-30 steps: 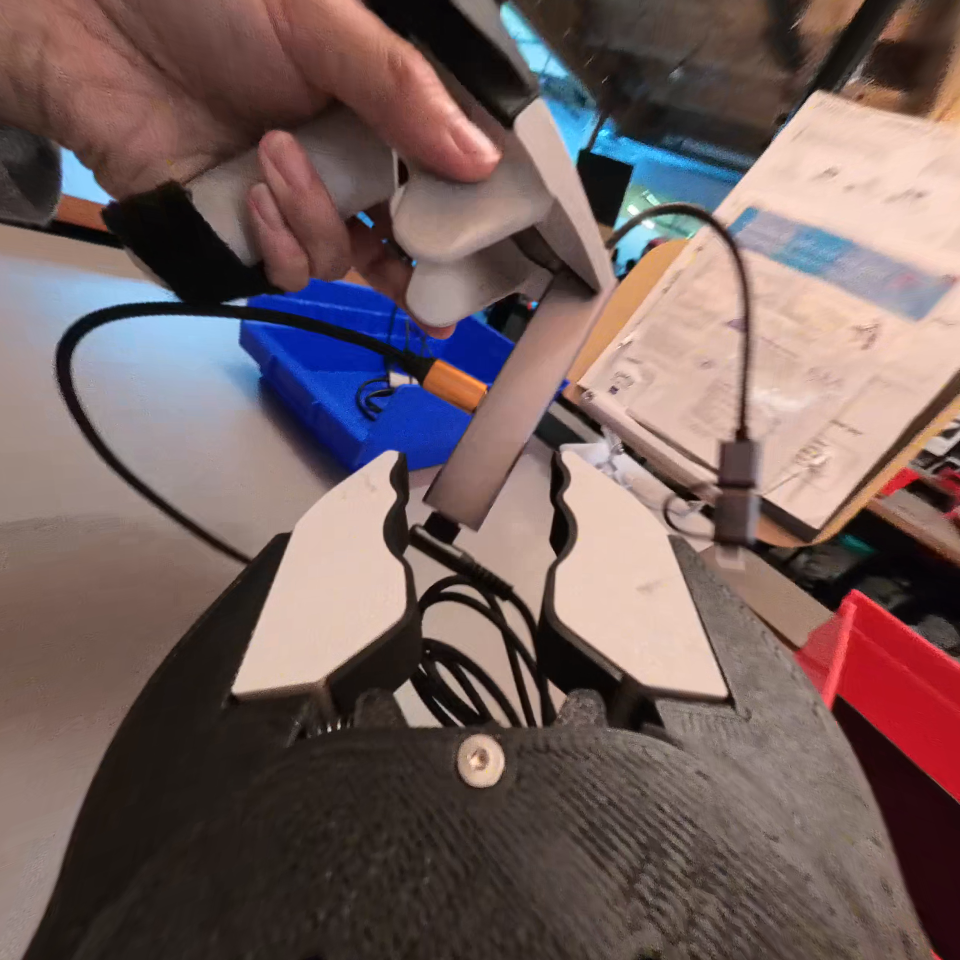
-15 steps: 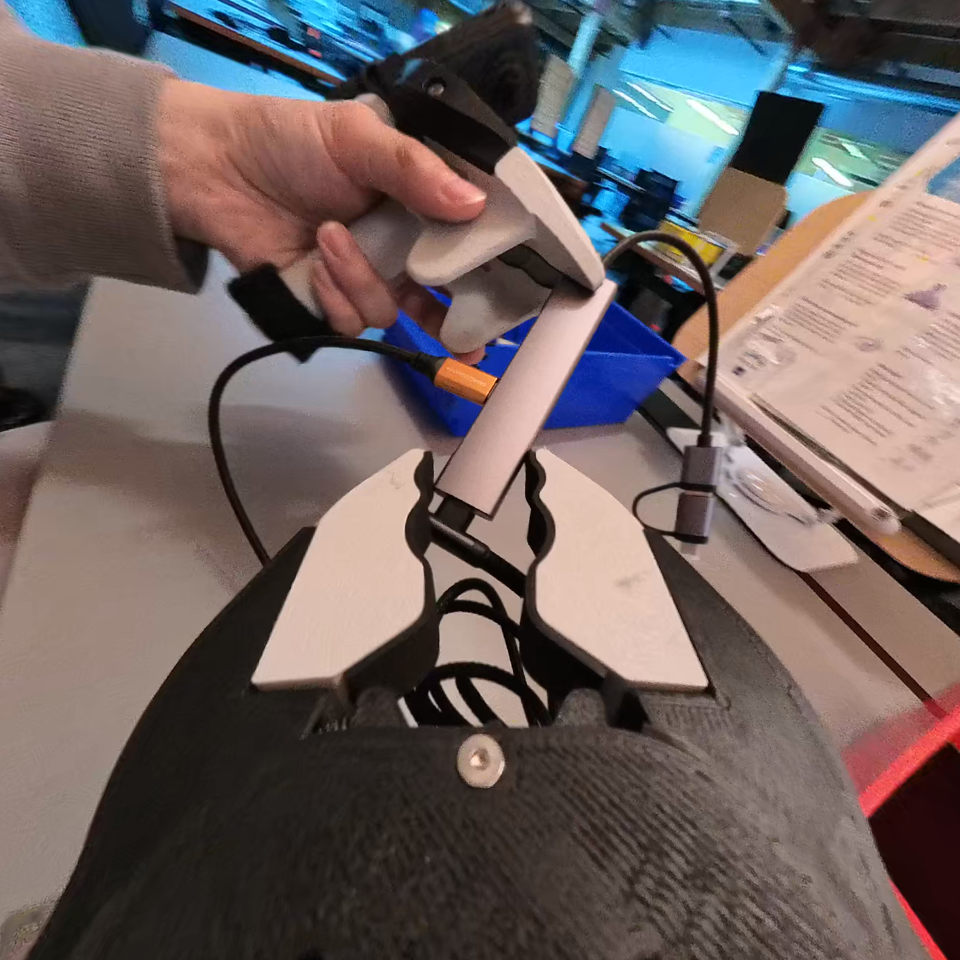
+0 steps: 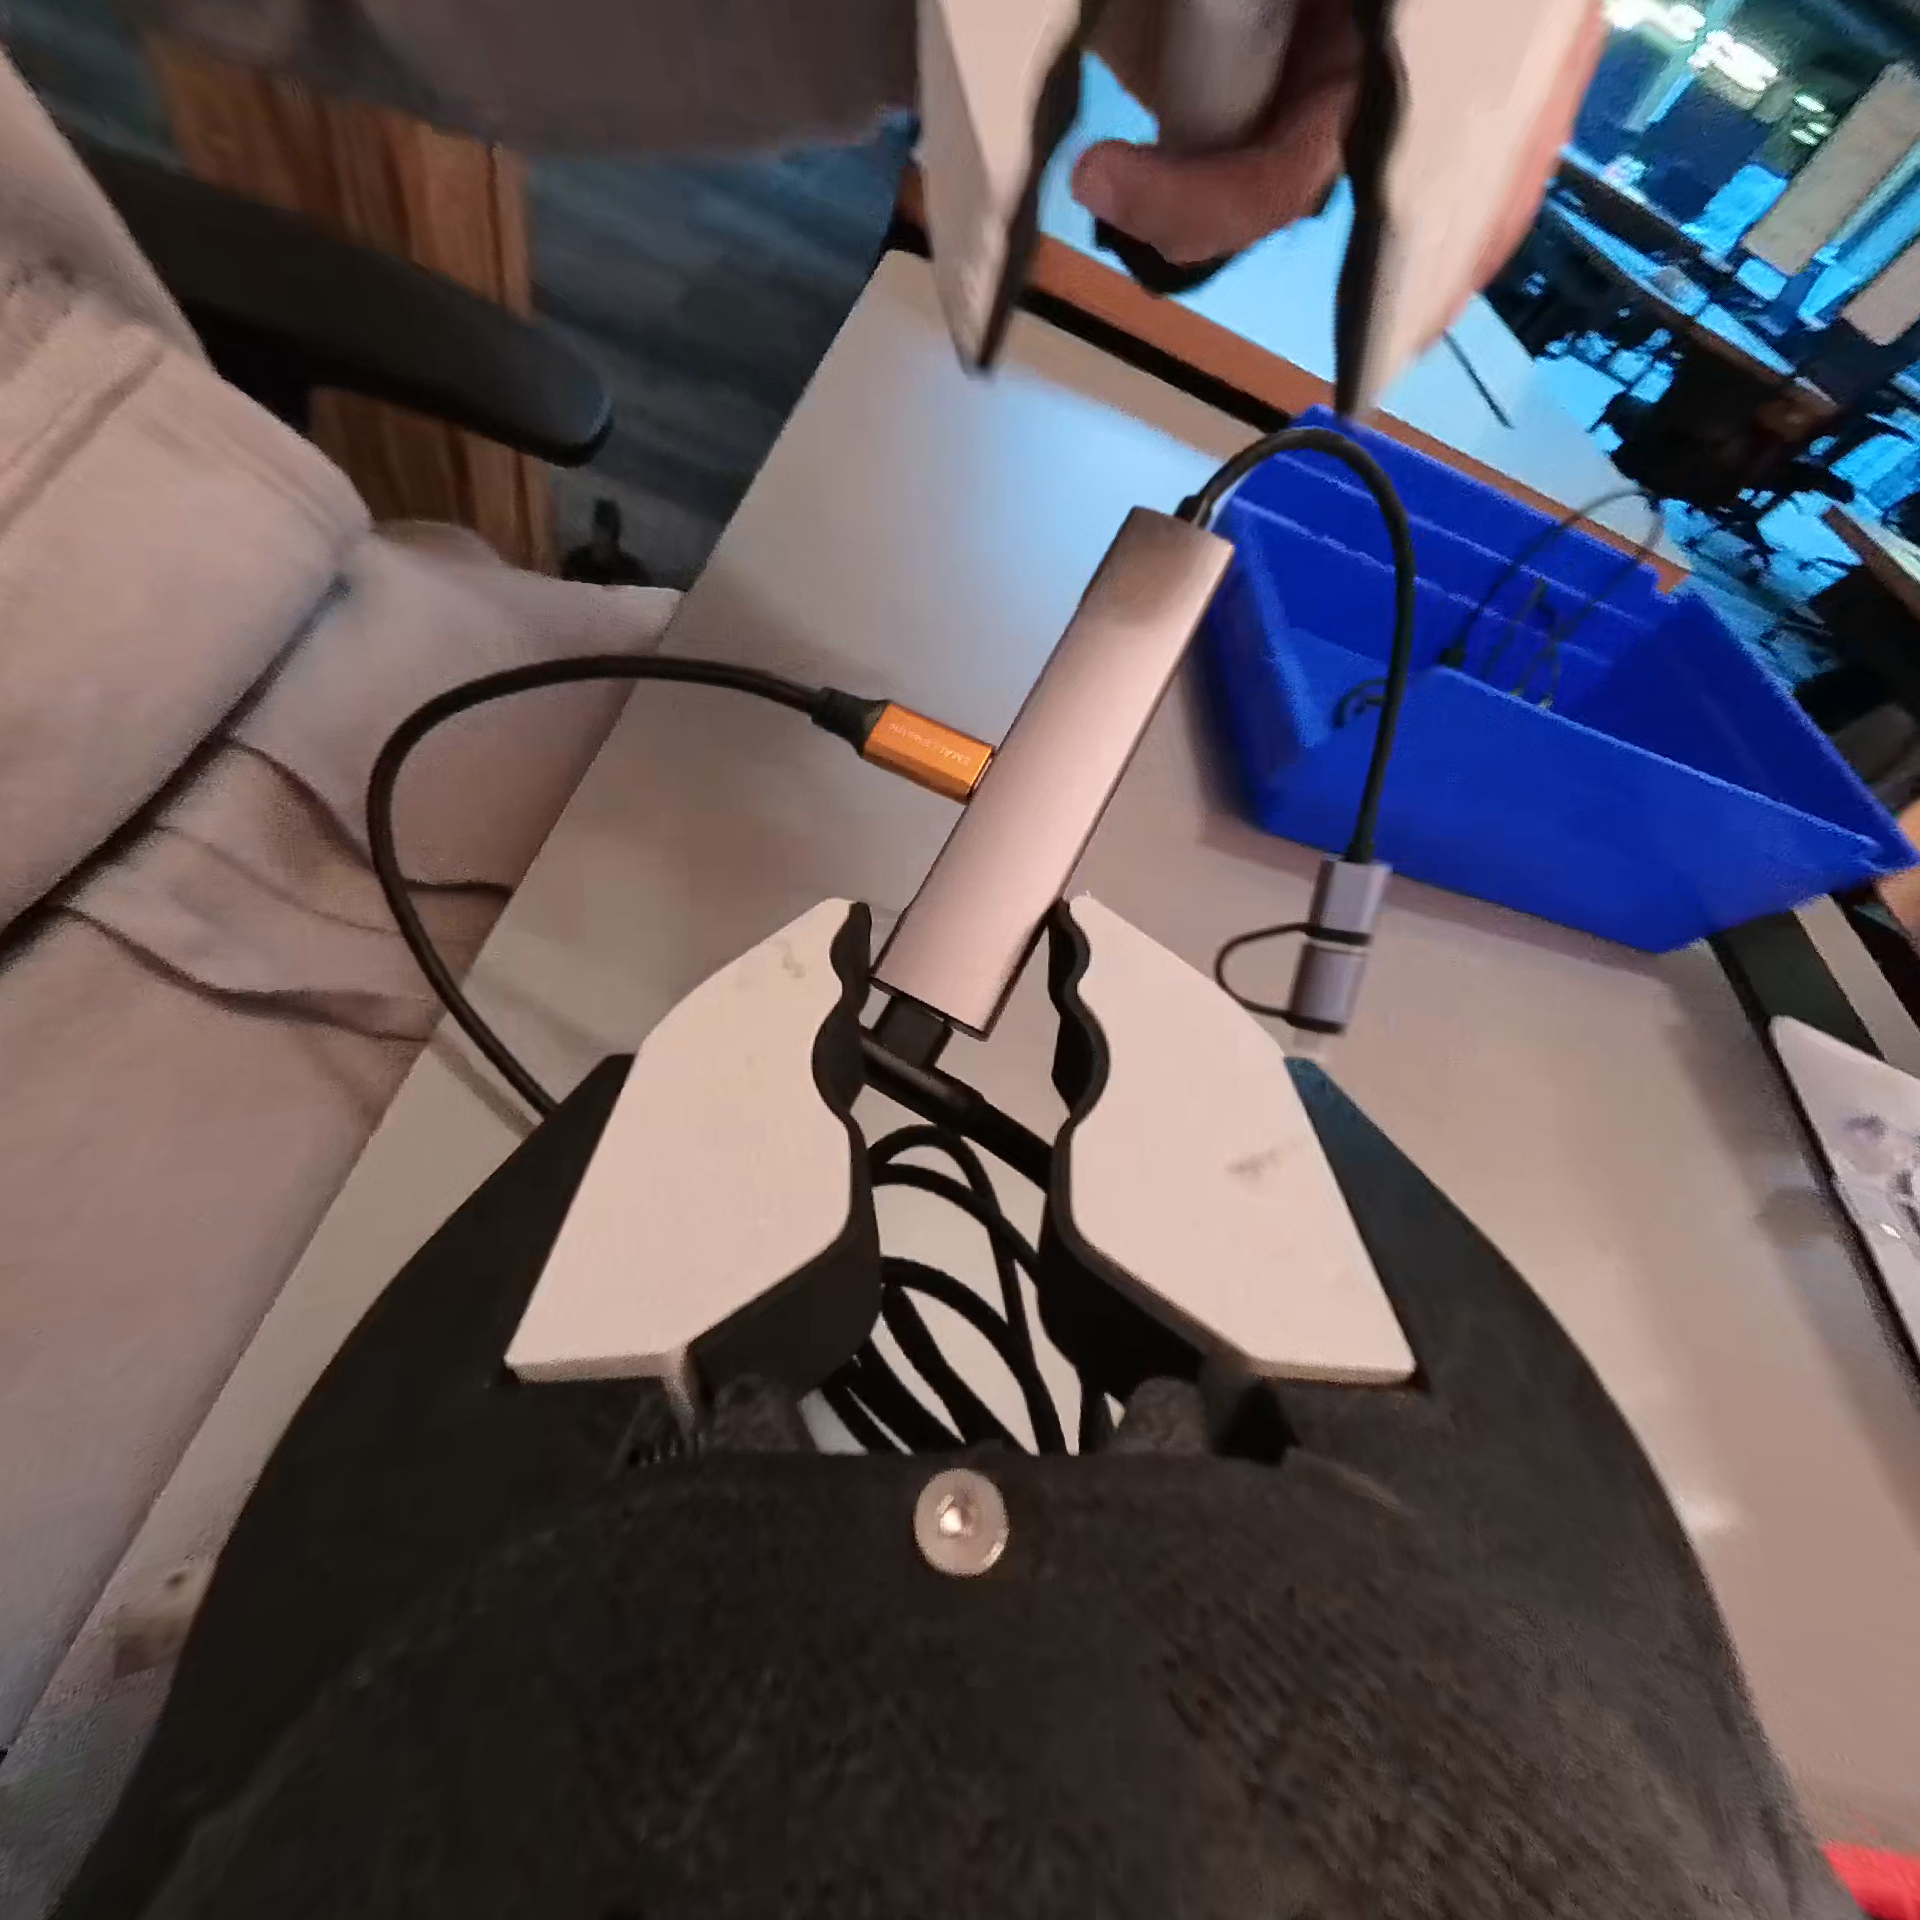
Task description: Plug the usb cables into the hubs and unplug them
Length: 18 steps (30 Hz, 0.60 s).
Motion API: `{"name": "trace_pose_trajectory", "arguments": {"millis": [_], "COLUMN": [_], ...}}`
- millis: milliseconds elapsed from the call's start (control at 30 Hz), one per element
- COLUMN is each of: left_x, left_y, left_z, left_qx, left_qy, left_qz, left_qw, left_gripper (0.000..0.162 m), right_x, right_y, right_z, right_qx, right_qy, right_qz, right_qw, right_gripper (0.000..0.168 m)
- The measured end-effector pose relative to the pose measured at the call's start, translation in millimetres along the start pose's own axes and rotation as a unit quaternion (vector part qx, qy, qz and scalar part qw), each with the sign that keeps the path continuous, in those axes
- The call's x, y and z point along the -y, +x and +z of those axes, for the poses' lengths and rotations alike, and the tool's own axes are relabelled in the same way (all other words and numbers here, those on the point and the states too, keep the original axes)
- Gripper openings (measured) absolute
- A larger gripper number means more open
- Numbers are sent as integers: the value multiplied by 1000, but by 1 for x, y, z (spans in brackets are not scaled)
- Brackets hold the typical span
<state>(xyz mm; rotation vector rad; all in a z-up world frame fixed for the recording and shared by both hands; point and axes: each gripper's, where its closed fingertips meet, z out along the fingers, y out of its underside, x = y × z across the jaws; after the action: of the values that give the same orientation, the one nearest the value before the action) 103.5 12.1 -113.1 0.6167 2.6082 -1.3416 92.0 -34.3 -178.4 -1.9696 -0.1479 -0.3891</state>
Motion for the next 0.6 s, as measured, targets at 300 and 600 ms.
{"name": "trace_pose_trajectory", "arguments": {"millis": [300,600], "left_x": [-30,-24], "left_y": [12,19], "left_z": [36,44], "left_qx": [-31,-34], "left_qy": [9,74], "left_qz": [-24,-87], "left_qw": [999,993], "left_gripper": [35,26], "right_x": [11,2], "right_y": [-9,-2], "right_z": [6,2], "right_qx": [33,12], "right_qy": [37,18], "right_qz": [-12,-2], "right_qw": [999,1000], "right_gripper": [32,28]}}
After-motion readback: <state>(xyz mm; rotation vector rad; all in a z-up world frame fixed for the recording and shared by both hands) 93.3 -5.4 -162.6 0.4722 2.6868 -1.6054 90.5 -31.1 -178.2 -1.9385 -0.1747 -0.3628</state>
